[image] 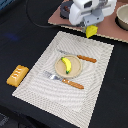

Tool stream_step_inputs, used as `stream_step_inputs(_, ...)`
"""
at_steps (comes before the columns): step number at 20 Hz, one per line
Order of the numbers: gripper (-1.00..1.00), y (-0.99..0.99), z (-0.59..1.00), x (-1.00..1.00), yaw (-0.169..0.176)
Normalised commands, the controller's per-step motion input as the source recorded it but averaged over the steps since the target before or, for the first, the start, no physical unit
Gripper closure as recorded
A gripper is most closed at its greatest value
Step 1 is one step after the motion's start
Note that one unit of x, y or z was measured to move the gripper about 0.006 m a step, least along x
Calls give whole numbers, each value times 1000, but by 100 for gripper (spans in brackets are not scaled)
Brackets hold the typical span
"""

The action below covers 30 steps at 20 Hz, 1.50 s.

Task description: Interact with the objects in diverse but meaningful ways.

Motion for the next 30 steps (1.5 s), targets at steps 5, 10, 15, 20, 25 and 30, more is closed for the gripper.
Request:
stream_step_inputs(5,100,303,350,-230,-2)
stream_step_inputs(10,100,441,5,-286,0)
stream_step_inputs(15,100,553,0,-273,0)
stream_step_inputs(20,100,583,-2,-295,0)
stream_step_inputs(25,100,603,0,-266,0)
stream_step_inputs(30,100,596,0,-130,0)
